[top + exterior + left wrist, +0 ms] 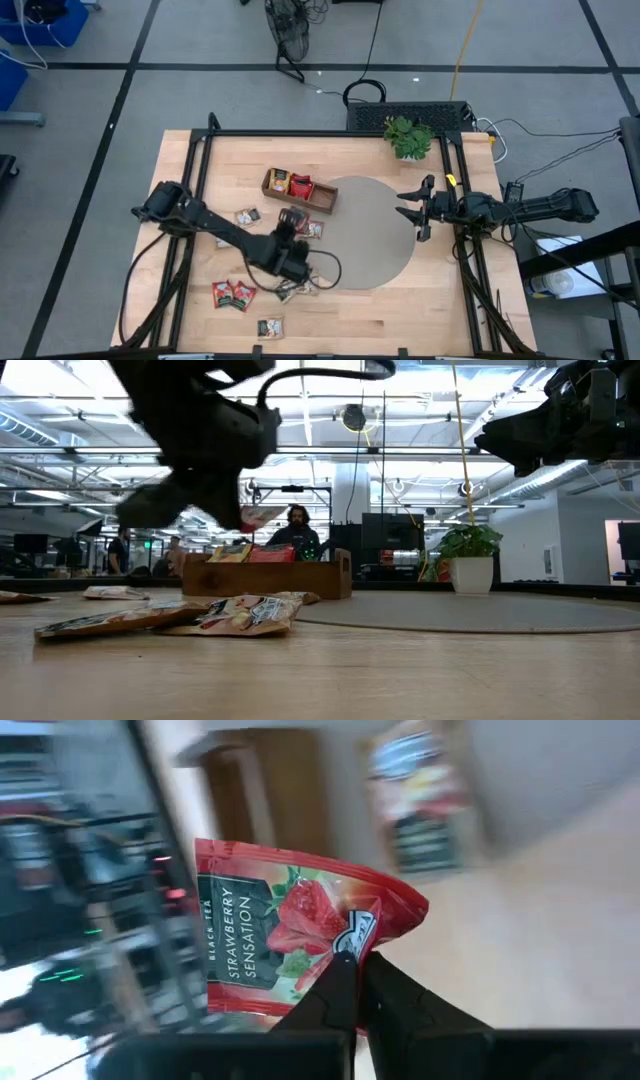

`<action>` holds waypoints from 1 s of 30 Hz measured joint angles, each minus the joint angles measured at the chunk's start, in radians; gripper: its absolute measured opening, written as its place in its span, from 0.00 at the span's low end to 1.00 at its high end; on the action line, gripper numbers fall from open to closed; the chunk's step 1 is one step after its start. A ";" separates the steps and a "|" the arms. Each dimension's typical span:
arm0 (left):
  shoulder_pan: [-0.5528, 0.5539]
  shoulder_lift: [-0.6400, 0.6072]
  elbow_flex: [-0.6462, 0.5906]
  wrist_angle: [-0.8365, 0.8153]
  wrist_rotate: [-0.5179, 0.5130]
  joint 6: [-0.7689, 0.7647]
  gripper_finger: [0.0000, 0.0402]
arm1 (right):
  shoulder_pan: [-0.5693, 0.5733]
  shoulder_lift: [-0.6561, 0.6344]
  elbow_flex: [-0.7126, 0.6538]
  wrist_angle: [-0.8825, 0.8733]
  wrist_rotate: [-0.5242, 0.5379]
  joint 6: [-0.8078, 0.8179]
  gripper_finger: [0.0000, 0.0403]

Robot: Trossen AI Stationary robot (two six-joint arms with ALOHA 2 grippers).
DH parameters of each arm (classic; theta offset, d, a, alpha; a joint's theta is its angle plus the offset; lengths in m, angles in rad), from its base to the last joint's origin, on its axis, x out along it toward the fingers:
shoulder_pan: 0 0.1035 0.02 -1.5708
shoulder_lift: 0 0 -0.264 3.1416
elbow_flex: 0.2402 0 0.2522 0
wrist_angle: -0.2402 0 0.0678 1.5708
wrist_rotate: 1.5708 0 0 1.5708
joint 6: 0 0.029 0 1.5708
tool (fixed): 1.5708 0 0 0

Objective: Pick & Place Tea
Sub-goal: Put the red tea bag into the middle section of the wooden organizer

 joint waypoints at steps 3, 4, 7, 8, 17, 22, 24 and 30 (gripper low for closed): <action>0.058 -0.012 0.000 0.005 -0.028 0.040 0.01 | 0.000 0.000 0.000 -0.001 0.000 0.000 0.39; 0.081 -0.012 -0.003 0.006 -0.030 0.040 0.01 | 0.000 0.000 0.000 -0.001 0.000 0.000 0.39; 0.154 -0.008 -0.018 0.006 -0.034 0.053 0.03 | 0.000 0.000 0.000 -0.001 0.000 0.000 0.39; 0.175 -0.009 -0.023 0.021 -0.037 0.069 0.03 | 0.000 0.000 0.000 -0.001 0.000 0.000 0.39; 0.326 -0.010 -0.044 0.244 0.077 0.228 0.03 | 0.000 0.000 0.000 -0.001 0.000 0.000 0.39; 0.367 -0.010 -0.044 0.273 0.128 0.248 0.02 | 0.000 0.000 0.000 -0.001 0.000 0.000 0.39; 0.377 -0.010 -0.044 0.273 0.140 0.246 0.03 | 0.000 0.000 0.000 -0.001 0.000 0.000 0.39; 0.389 -0.010 -0.044 0.273 0.171 0.227 0.01 | 0.000 0.000 0.000 -0.001 0.000 0.000 0.39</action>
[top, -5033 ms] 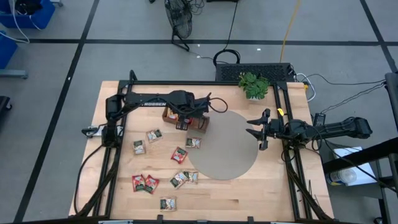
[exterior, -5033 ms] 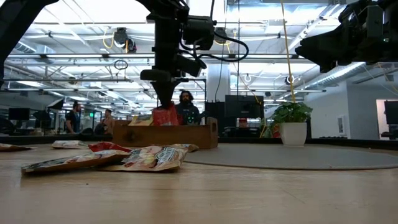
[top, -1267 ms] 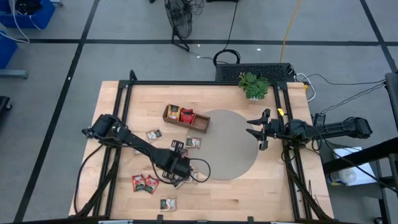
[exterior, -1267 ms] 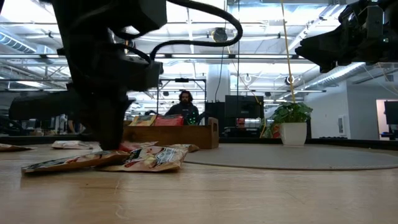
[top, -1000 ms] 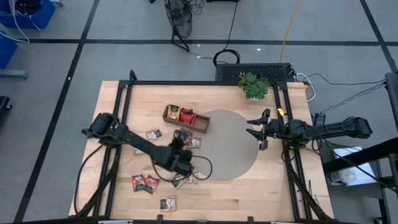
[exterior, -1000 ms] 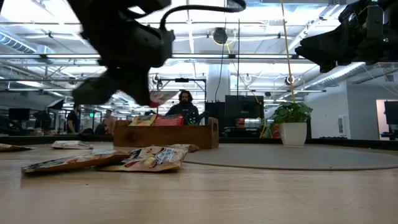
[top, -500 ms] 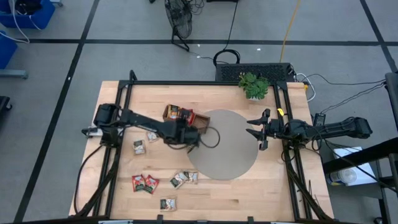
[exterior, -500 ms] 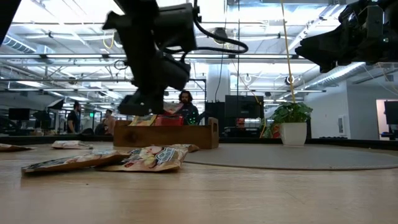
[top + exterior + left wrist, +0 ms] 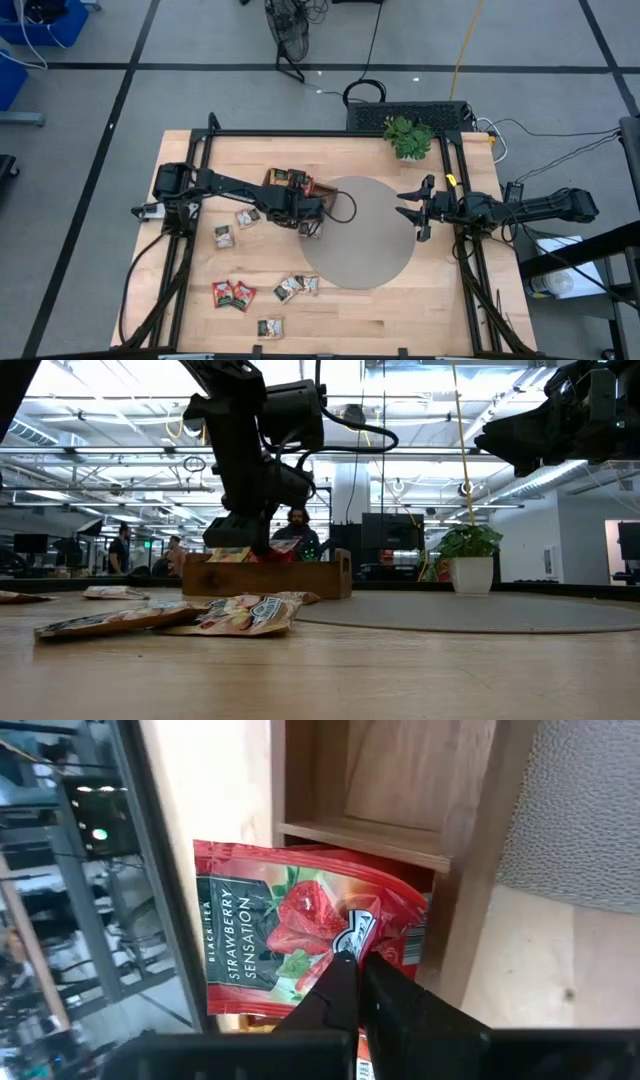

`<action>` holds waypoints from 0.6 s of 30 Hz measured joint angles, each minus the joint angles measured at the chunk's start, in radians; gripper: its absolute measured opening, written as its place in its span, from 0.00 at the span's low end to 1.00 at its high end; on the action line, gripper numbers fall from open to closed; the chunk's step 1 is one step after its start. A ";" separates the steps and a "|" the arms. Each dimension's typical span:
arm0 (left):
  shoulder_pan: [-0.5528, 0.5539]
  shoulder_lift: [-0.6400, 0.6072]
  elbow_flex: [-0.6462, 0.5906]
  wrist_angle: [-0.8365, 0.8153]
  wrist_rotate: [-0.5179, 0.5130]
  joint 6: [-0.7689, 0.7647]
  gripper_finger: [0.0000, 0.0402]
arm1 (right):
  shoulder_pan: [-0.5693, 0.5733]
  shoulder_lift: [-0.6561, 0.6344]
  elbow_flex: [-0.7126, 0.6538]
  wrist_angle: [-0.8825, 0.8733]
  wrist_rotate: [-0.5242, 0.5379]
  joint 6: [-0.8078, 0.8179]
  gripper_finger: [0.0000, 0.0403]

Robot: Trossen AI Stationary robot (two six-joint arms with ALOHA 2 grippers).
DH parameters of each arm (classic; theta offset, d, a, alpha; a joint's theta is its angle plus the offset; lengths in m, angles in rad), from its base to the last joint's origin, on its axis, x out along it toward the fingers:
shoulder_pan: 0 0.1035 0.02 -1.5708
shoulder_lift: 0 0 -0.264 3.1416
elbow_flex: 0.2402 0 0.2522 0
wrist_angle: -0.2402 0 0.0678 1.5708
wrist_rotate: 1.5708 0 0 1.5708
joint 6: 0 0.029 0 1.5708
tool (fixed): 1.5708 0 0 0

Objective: Pick & Place Tea
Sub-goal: Put the red tea bag into the middle section of the wooden organizer

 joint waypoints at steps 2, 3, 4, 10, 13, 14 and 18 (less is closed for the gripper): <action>0.006 0.000 0.000 0.000 0.030 -0.008 0.01 | 0.000 0.000 0.000 0.000 0.000 0.000 0.39; 0.008 0.000 0.000 0.000 0.053 -0.011 0.02 | 0.000 0.000 0.000 0.000 0.000 0.000 0.39; 0.011 0.000 0.000 0.000 0.077 -0.018 0.04 | 0.000 0.000 0.000 0.000 0.000 0.000 0.39; 0.025 -0.001 0.001 -0.001 0.060 -0.097 0.21 | 0.000 0.000 0.000 0.000 0.000 0.000 0.39; 0.029 -0.001 0.001 -0.001 0.052 -0.104 0.29 | 0.000 0.000 0.000 0.000 0.000 0.000 0.39; 0.030 -0.001 0.001 -0.003 0.052 -0.104 0.32 | 0.000 0.000 0.000 0.000 0.000 0.000 0.39; 0.033 -0.001 0.001 -0.005 0.046 -0.104 0.39 | 0.000 0.000 0.000 0.000 0.000 0.000 0.39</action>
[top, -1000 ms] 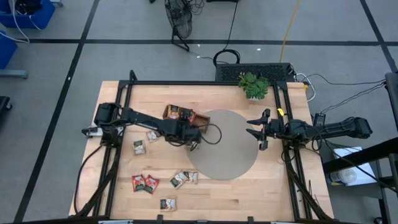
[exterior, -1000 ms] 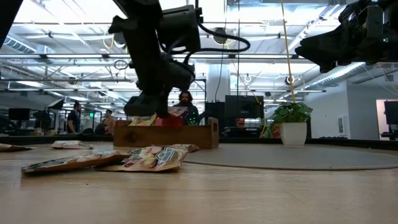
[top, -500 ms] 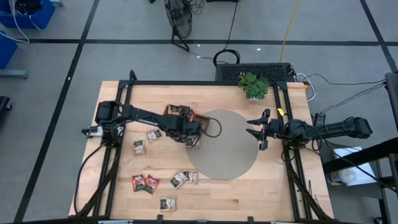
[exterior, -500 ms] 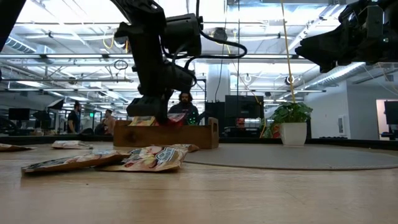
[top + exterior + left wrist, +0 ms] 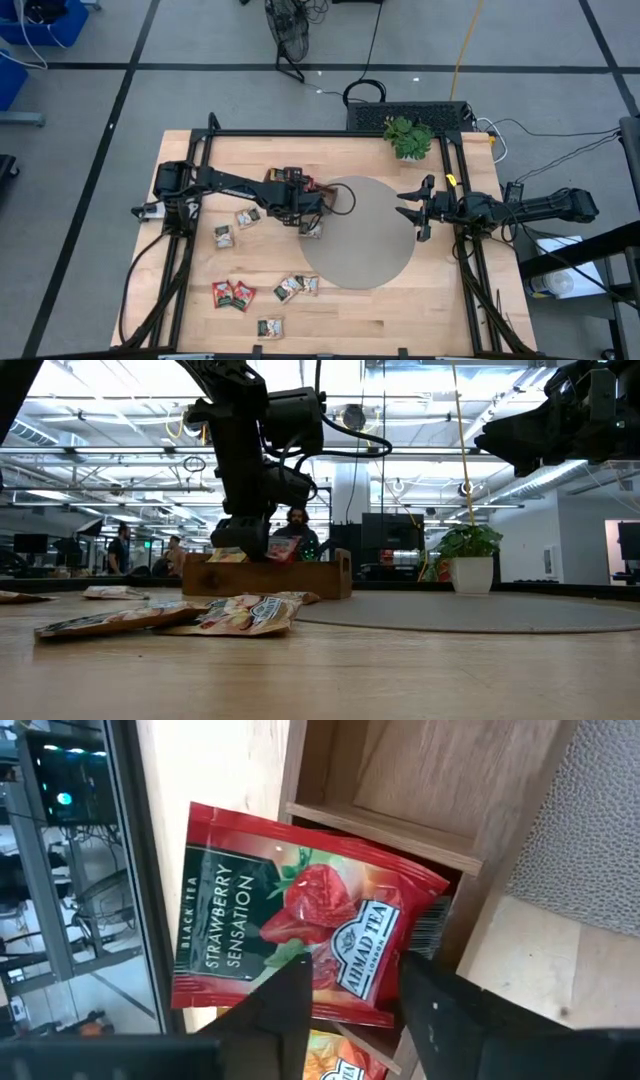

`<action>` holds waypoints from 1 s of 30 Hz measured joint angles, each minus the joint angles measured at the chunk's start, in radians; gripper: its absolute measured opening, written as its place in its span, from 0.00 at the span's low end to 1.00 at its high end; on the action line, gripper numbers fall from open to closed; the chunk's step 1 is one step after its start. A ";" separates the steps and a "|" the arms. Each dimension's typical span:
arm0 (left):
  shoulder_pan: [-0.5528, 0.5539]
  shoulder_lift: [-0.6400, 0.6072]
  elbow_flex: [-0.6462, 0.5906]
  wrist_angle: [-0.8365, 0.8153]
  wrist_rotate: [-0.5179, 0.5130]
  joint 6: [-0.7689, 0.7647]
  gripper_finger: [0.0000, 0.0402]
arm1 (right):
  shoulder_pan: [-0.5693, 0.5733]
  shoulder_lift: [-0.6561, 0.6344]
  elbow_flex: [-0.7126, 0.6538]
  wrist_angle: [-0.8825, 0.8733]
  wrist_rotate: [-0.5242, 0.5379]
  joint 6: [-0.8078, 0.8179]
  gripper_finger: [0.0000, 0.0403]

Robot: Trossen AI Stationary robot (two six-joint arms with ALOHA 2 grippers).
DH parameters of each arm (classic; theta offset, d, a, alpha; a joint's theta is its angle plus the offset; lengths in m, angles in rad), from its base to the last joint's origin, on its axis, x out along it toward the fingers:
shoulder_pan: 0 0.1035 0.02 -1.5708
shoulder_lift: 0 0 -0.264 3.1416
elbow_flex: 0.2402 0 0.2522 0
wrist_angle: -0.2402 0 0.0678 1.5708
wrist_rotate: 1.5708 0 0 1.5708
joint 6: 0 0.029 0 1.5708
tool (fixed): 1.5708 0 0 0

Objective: Pick & Place Tea
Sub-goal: Put the red tea bag into the middle section of the wooden organizer

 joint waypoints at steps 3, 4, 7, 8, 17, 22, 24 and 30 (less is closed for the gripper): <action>0.000 0.000 0.000 0.000 0.000 -0.003 0.42 | 0.000 0.000 0.000 0.000 0.000 0.000 0.39; 0.000 -0.001 0.000 0.000 -0.001 -0.007 0.42 | 0.000 0.000 0.000 0.000 0.000 0.000 0.39; -0.001 -0.001 0.000 -0.001 -0.001 -0.007 0.43 | 0.000 0.000 0.000 0.000 0.000 0.000 0.39; -0.003 -0.001 0.000 -0.004 -0.001 -0.006 0.43 | 0.000 0.000 0.000 0.000 0.000 0.000 0.39; -0.028 -0.001 0.000 -0.013 -0.019 -0.009 0.44 | 0.000 0.000 0.000 0.000 0.000 0.000 0.39; -0.058 -0.021 0.002 -0.013 -0.023 0.002 0.44 | 0.000 0.000 0.000 0.000 0.000 0.000 0.39; -0.069 -0.039 0.003 -0.020 -0.025 0.020 0.44 | 0.000 0.000 0.000 0.000 0.000 0.000 0.39; -0.081 -0.091 0.003 -0.050 -0.050 0.019 0.44 | 0.000 0.000 0.000 0.001 0.000 0.000 0.39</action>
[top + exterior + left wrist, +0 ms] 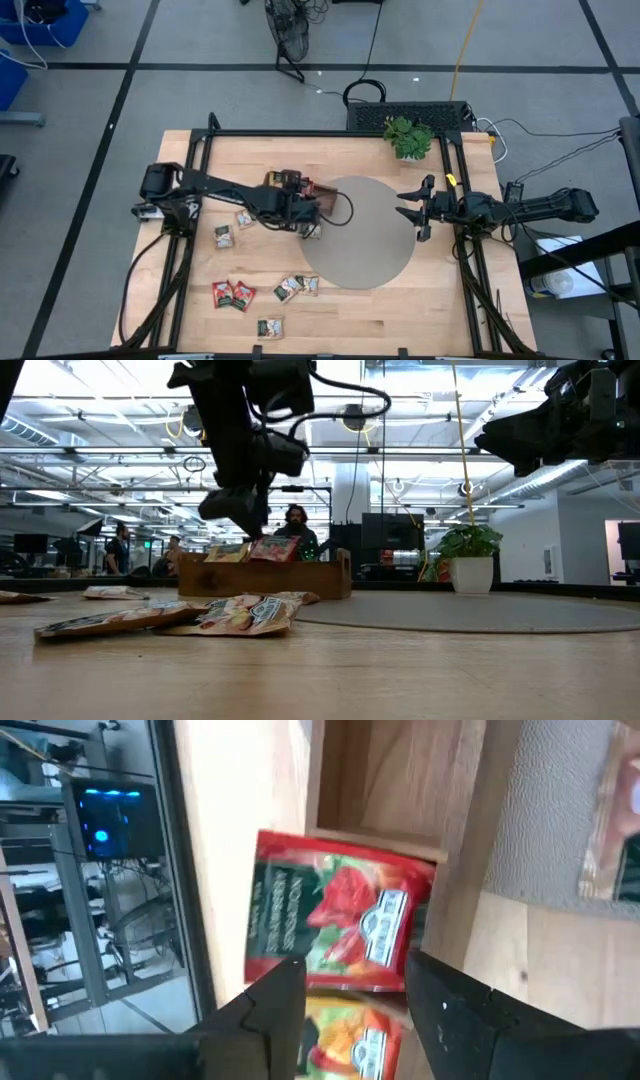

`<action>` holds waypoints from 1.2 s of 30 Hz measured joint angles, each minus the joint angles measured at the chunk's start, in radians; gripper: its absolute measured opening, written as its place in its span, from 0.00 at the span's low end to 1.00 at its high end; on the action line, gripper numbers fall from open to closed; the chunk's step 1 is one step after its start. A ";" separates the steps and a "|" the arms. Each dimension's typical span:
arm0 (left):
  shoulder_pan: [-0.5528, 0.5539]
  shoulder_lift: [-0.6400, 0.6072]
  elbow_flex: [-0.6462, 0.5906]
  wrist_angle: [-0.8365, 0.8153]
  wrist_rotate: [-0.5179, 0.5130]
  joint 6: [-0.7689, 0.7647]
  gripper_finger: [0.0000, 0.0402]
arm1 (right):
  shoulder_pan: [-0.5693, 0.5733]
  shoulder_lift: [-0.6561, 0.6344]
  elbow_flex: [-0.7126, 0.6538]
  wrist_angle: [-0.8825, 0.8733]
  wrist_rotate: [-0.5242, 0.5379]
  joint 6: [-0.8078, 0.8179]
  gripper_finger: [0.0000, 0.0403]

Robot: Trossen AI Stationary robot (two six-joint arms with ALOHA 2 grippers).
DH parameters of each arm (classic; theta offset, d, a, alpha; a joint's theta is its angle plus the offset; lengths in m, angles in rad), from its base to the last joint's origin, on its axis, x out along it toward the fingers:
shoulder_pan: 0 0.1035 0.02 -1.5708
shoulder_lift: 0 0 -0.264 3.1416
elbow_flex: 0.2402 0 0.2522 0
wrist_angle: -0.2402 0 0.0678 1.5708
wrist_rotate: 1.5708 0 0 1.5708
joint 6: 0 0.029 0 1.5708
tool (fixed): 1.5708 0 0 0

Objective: Pick & Place Tea
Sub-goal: Put the red tea bag into the middle section of the wooden organizer

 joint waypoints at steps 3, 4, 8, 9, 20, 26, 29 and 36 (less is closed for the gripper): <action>0.007 -0.036 0.000 0.005 -0.014 0.000 0.44 | 0.000 0.000 0.000 -0.002 0.000 0.000 0.39; 0.008 -0.048 0.000 0.014 -0.024 0.005 0.44 | 0.000 0.000 0.000 -0.003 0.000 0.000 0.39; 0.012 -0.120 0.007 0.080 -0.103 0.034 0.44 | 0.000 0.000 0.000 -0.001 0.000 0.000 0.39; 0.018 -0.138 0.024 0.084 -0.088 0.027 0.44 | 0.000 0.000 0.000 -0.001 0.000 0.000 0.39; 0.108 -0.033 0.186 -0.157 0.399 -0.002 0.08 | 0.000 0.002 0.000 0.004 0.000 0.000 0.39; 0.139 0.017 0.187 -0.130 0.458 0.012 0.01 | 0.000 0.002 0.000 -0.001 0.000 0.000 0.39; 0.158 0.045 0.187 -0.131 0.490 0.008 0.01 | 0.000 0.002 0.000 0.000 0.000 0.000 0.39; 0.189 0.095 0.187 -0.119 0.512 0.027 0.01 | 0.000 0.002 0.000 -0.001 0.000 0.000 0.39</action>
